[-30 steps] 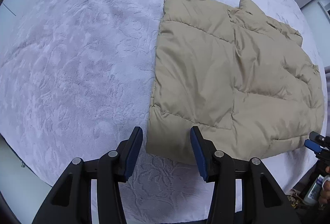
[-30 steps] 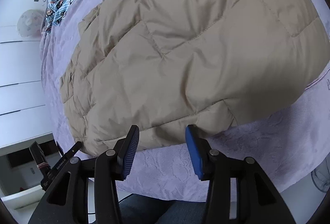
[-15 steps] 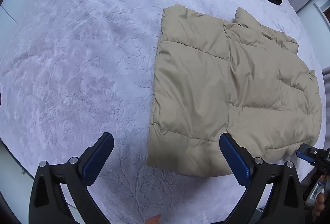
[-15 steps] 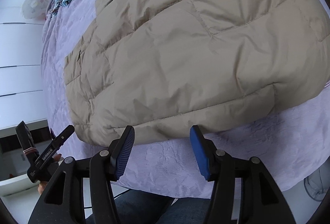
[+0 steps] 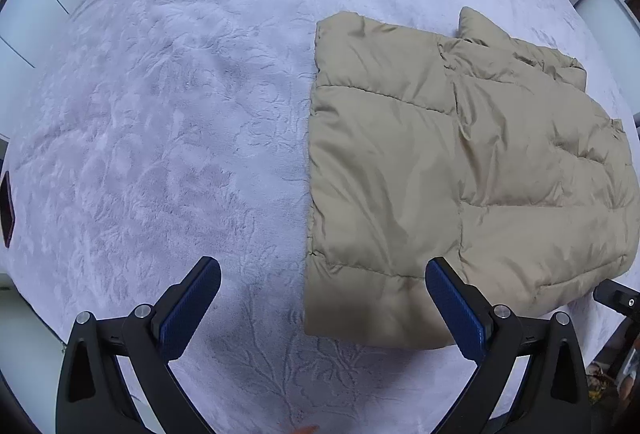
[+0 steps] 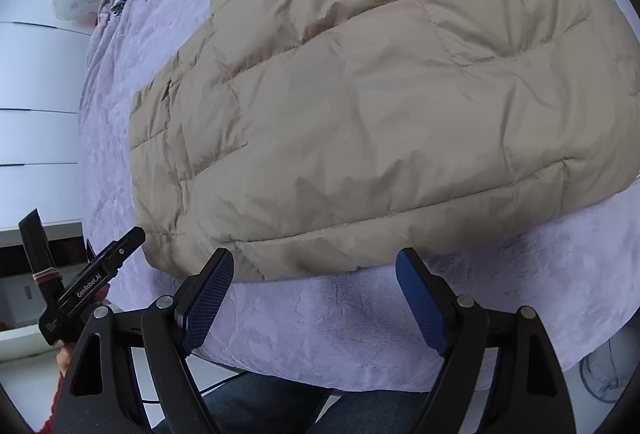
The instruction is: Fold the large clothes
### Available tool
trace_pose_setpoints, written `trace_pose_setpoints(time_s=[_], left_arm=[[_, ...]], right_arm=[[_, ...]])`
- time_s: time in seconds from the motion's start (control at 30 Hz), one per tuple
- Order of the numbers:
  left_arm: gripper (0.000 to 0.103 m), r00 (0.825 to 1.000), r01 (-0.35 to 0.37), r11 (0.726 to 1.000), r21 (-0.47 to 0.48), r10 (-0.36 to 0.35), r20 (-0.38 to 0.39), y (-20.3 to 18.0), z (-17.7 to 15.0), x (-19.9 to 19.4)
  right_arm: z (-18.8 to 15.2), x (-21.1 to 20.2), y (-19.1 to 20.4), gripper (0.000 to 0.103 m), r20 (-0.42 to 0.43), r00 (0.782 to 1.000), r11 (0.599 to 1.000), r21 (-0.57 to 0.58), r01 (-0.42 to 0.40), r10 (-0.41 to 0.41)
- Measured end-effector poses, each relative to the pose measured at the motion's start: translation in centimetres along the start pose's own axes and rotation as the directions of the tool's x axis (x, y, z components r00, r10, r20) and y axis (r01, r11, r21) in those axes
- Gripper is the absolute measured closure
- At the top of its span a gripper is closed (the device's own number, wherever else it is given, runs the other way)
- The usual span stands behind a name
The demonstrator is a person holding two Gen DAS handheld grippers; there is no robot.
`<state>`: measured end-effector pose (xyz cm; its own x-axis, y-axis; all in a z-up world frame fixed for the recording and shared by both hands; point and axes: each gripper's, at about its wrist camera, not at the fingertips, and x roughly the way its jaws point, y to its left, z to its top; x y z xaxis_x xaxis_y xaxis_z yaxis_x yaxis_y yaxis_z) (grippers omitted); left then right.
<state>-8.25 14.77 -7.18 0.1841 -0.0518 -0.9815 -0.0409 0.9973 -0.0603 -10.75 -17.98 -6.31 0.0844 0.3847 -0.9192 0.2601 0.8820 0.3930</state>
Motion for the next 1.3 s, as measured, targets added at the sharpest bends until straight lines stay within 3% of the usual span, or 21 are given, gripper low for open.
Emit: trace_pose_setpoints(time_s=[0.2, 0.4, 0.5, 0.63, 0.8, 0.97, 1.1, 1.23, 1.3], left_arm=[[0.001, 0.998, 0.062, 0.998, 0.002, -0.062, -0.020, 0.3, 0.3, 0.5], [0.001, 0.990, 0.140, 0.990, -0.003, -0.140, -0.033, 1.3, 0.8, 1.2], [0.001, 0.974, 0.224, 0.974, -0.029, -0.224, -0.033, 2.6, 1.6, 1.5], [0.001, 0.938, 0.336, 0.939, -0.068, -0.340, -0.070, 3.9, 2.6, 2.8], [0.001, 0.919, 0.382, 0.922, -0.066, -0.386, -0.081, 5.2, 4.0, 4.2], [0.001, 0.851, 0.500, 0.858, -0.117, -0.512, -0.113, 5.9, 5.0, 6.1], [0.001, 0.835, 0.528, 0.848, -0.040, -0.527, -0.159, 3.6, 5.8, 7.5], [0.001, 0.762, 0.616, 0.786, -0.056, -0.613, -0.209, 1.7, 6.9, 9.8], [0.001, 0.735, 0.641, 0.764, -0.069, -0.638, -0.228, 0.9, 7.3, 10.8]], right_arm=[[-0.1, 0.5, 0.7, 0.017, -0.039, 0.999, 1.000, -0.030, -0.003, 0.002], [-0.7, 1.5, 0.1, 0.017, -0.088, 0.996, 0.999, 0.024, -0.026, 0.028], [-1.2, 1.5, -0.1, 0.017, -0.092, 0.995, 0.998, 0.040, -0.044, 0.048], [-1.6, 1.6, -0.3, 0.017, -0.096, 0.995, 0.998, 0.048, -0.036, 0.041], [-1.4, 1.5, -0.8, 0.017, -0.095, 0.995, 0.997, 0.075, -0.037, 0.044], [-1.3, 1.5, -1.0, 0.017, -0.086, 0.995, 0.995, 0.090, -0.039, 0.047], [-1.4, 1.8, -0.9, 0.017, -0.101, 0.994, 0.995, 0.095, -0.034, 0.043], [-1.5, 2.1, -0.6, 0.017, -0.119, 0.992, 0.996, 0.084, -0.025, 0.035], [-1.6, 2.1, -0.5, 0.017, -0.125, 0.992, 0.997, 0.078, -0.025, 0.034]])
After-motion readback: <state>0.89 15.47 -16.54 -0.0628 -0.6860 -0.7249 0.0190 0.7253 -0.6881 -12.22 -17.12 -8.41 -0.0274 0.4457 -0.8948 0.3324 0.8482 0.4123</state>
